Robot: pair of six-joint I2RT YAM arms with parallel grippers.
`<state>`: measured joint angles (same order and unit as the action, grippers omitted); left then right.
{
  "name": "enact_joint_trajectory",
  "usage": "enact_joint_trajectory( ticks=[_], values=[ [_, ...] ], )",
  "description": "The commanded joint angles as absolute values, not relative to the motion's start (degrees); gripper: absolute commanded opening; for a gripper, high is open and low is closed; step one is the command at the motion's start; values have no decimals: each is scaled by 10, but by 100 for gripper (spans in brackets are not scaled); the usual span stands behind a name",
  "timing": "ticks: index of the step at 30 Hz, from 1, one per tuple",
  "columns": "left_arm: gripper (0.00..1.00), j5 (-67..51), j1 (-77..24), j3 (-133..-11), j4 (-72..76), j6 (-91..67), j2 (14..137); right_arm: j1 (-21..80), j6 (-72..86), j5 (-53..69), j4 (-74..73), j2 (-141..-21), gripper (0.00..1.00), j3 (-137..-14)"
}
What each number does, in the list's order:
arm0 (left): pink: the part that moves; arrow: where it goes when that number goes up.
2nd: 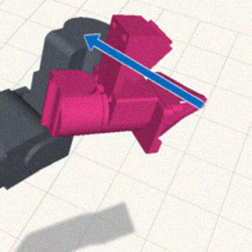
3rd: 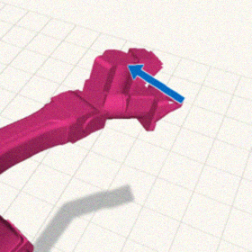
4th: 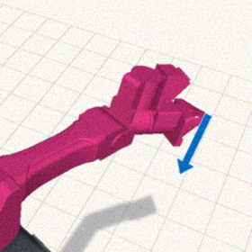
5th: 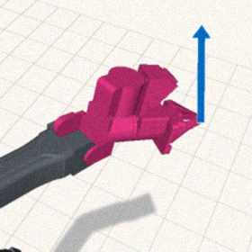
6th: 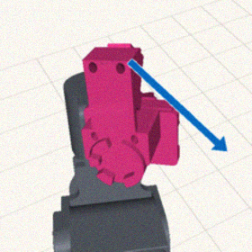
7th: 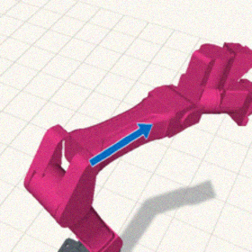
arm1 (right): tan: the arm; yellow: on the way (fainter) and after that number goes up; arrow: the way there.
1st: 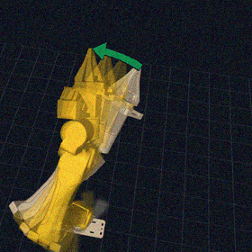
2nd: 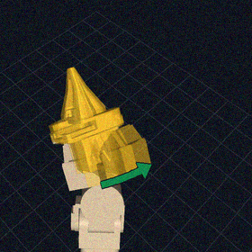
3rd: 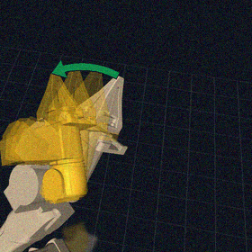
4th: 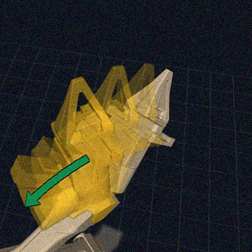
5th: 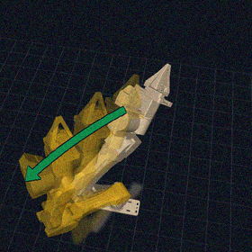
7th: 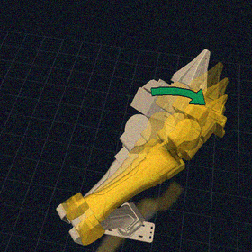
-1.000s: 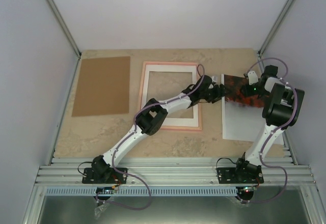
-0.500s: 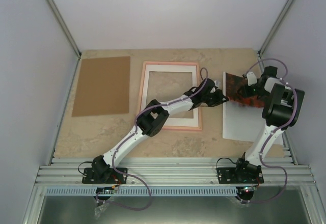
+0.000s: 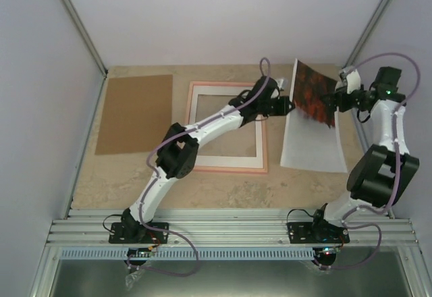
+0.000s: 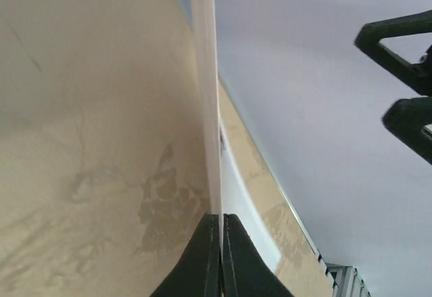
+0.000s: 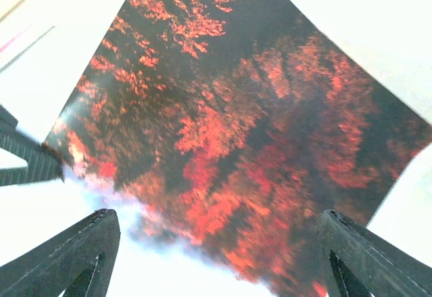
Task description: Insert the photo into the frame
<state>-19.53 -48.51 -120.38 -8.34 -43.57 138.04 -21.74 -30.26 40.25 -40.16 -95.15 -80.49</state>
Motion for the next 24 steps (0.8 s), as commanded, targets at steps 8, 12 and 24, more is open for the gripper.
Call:
enact_joint_trajectory(
  ticks=[8, 12, 24],
  values=[
    [0, -153, -444, -1155, -264, -61, 1133, -240, -278, 492, -459, -805, 98, -897],
    [0, -89, -441, -1091, -284, 76, 1031, -242, -277, 517, -481, -782, 98, -915],
    [0, 81, -438, -887, -256, 423, 812, -312, -298, 617, -591, -814, 98, -995]
  ],
)
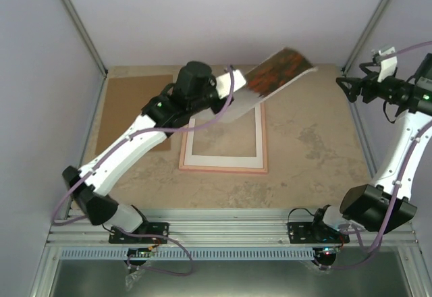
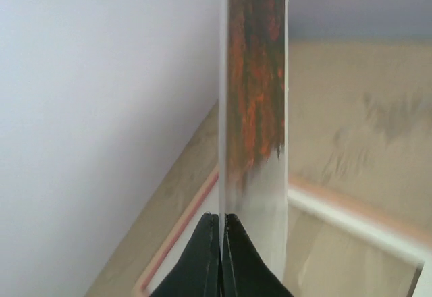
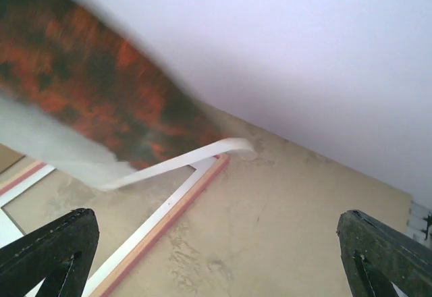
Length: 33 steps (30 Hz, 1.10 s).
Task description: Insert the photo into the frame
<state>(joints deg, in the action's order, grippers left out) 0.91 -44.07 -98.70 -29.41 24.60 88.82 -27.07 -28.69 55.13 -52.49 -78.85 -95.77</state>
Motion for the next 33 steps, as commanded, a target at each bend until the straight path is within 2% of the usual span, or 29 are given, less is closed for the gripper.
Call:
enact_joint_trajectory(
  ticks=[1, 6, 10, 17, 22, 26, 33],
  values=[
    [0, 82, -438, -871, -262, 438, 795, -325, -307, 629, -616, -828, 98, -1018],
    [0, 92, -439, -864, -331, 469, 764, -342, -329, 677, -681, -874, 97, -1074],
    [0, 112, -438, -828, -300, 498, 730, -317, -373, 716, -706, -873, 97, -1047],
    [0, 130, -438, -858, -314, 516, 733, -271, -391, 703, -681, -838, 97, -965],
    [0, 94, -420, -985, -422, 385, 810, -264, -427, 703, -688, -823, 96, -923],
    [0, 64, -394, -1020, -423, 290, 827, -264, -397, 696, -638, -806, 96, -882],
    [0, 37, -369, -1111, -475, 191, 876, -264, -376, 737, -632, -823, 96, -883]
  ],
)
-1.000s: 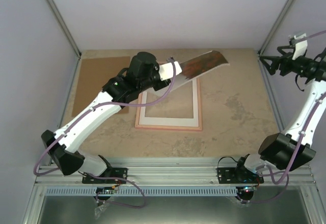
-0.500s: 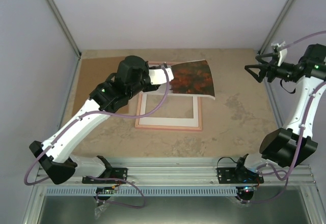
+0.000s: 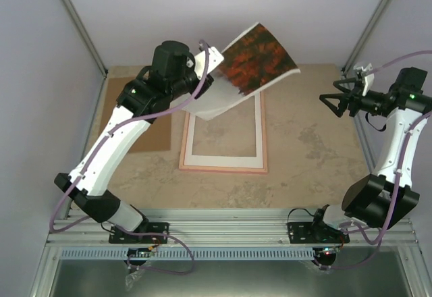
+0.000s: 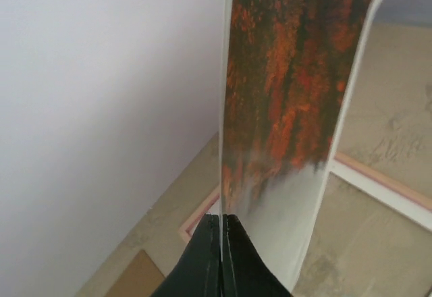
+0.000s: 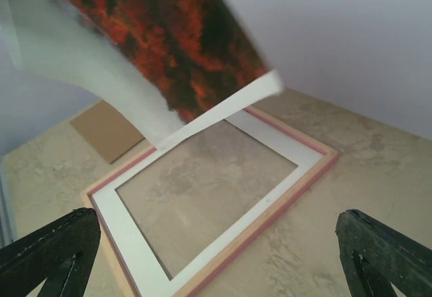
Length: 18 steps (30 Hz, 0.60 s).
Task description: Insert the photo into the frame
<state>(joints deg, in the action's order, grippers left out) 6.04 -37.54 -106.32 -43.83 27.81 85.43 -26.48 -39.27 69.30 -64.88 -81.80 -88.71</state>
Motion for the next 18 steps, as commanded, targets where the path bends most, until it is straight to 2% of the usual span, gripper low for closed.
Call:
enact_joint_trajectory(
  ticks=[1, 6, 13, 18],
  values=[
    [0, 22, -361, -1126, -485, 172, 884, -264, -374, 750, -633, -825, 96, -879],
    [0, -136, -311, -1142, -487, 72, 885, -244, -283, 801, -561, -818, 95, -817],
    [0, -276, -281, -1134, -469, 32, 863, -146, -7, 767, -207, -721, 96, -651],
    [0, -354, -264, -1106, -439, 16, 839, -75, 78, 721, -86, -728, 98, -619]
  ],
)
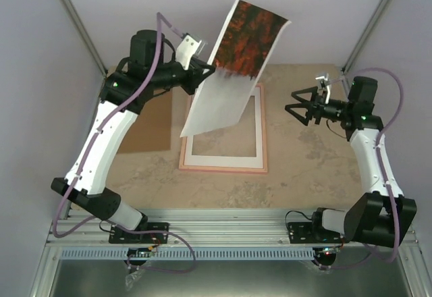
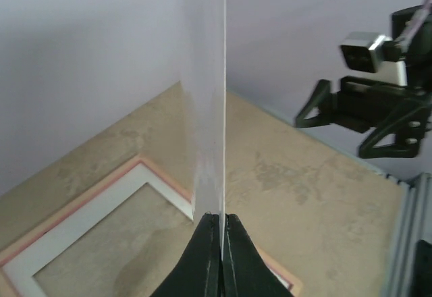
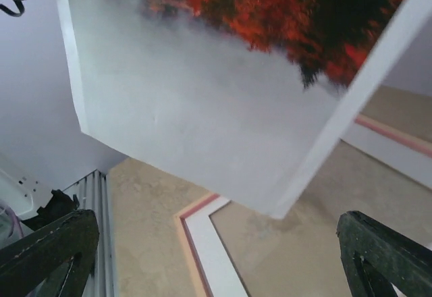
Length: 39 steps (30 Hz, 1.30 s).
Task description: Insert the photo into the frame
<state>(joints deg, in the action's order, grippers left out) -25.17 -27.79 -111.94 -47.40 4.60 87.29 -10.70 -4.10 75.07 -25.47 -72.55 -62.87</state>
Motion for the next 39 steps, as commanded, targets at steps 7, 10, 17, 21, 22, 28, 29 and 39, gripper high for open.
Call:
enact_joint_trajectory(
  ticks=[7, 10, 17, 21, 22, 28, 29, 39],
  values=[
    [0, -429, -245, -1070, -410, -15, 810, -67, 156, 736, 13, -784, 98, -617],
    [0, -451, -239, -1054, -402, -27, 805, -65, 206, 769, 72, -773, 95, -616],
    [0, -491, -216, -1014, -348, -73, 806, -41, 246, 785, 120, -730, 64, -621],
    [0, -485, -202, -986, -322, -94, 805, -38, 248, 789, 110, -719, 27, -629],
    [0, -478, -197, -976, -317, -97, 805, -38, 237, 790, 88, -718, 15, -637],
    [36, -433, -179, -899, -267, -122, 801, -50, 219, 769, 25, -711, 1, -645],
    [52, -413, -179, -890, -264, -123, 803, -58, 226, 759, 19, -710, 1, -645],
    [99, -228, -179, -857, -270, -79, 825, -225, -12, 570, -422, -781, 0, -787]
  ],
)
